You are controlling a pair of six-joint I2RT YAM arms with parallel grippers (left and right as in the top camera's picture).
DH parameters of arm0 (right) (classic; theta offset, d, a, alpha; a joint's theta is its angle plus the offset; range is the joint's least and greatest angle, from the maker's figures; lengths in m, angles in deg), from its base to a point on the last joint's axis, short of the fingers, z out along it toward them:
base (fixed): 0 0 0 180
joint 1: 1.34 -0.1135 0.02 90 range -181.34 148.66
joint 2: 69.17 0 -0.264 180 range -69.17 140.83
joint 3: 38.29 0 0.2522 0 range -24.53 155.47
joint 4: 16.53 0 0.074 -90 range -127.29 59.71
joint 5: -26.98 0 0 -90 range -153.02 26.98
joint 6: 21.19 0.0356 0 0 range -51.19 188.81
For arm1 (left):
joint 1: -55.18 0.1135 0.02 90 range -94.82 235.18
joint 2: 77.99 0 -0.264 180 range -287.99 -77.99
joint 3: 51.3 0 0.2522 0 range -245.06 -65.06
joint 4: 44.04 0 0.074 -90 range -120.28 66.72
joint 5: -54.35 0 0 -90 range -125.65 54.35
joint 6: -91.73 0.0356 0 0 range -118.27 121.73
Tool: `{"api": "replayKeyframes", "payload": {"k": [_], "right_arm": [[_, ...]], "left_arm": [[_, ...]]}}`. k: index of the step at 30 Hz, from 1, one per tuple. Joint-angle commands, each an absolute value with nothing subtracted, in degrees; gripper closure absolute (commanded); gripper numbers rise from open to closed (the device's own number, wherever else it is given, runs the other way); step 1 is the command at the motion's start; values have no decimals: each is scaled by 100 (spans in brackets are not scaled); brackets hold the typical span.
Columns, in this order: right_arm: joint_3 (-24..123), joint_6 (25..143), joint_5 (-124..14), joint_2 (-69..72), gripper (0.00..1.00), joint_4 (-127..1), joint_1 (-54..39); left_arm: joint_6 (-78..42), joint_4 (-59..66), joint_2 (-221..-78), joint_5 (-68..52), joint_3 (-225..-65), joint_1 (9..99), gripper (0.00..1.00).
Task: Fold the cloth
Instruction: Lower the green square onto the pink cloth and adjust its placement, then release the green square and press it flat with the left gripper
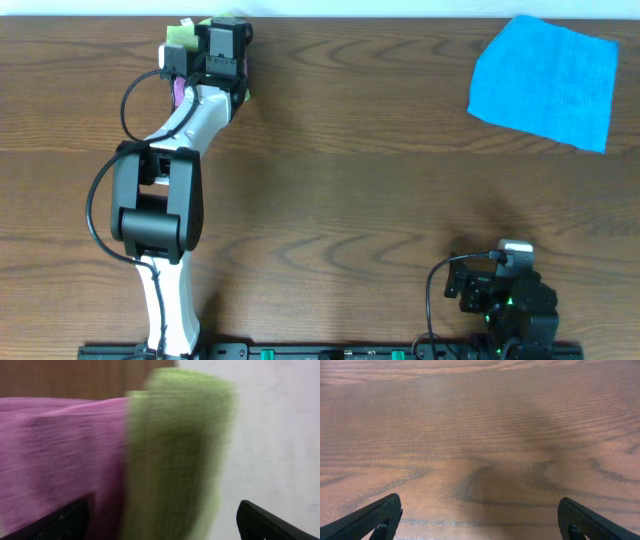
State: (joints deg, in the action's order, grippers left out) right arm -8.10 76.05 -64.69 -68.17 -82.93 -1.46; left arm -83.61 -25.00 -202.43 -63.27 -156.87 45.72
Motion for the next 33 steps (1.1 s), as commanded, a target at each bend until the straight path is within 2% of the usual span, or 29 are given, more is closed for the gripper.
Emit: {"api": "replayKeyframes", "payload": {"k": [1,7,18,21,25,27,29,33], "right_arm": [[-849,7693,-6447,-6867,1,-8304,-120],[-849,7693,-6447,-6867,1,-8304,-120],[-849,7693,-6447,-6867,1,-8304,-120],[-849,7693,-6447,-6867,1,-8304,-120],[-849,7693,-6447,-6867,1,-8304,-120],[-849,7693,-6447,-6867,1,-8304,-120],[-849,7693,-6447,-6867,1,-8304,-120],[-849,7693,-6447,-6867,1,-8304,-120]], "left_arm": [[-8468,-2013,-19719,-6283,-15783,4548,5],[-8464,-1056,-19048,-6281,-15783,4544,5],[-8204,-2220,-18831,-6515,-15783,4784,5],[-8070,-2896,-19129,-6661,-15783,4883,5],[-6986,-4839,-19780,-6476,-15783,4990,5],[-6851,-5687,-20138,-6454,-15783,5036,5],[-6857,-6083,-20394,-6456,-15783,5080,5],[-7071,-6056,-20683,-6417,-15783,5132,5]]}}
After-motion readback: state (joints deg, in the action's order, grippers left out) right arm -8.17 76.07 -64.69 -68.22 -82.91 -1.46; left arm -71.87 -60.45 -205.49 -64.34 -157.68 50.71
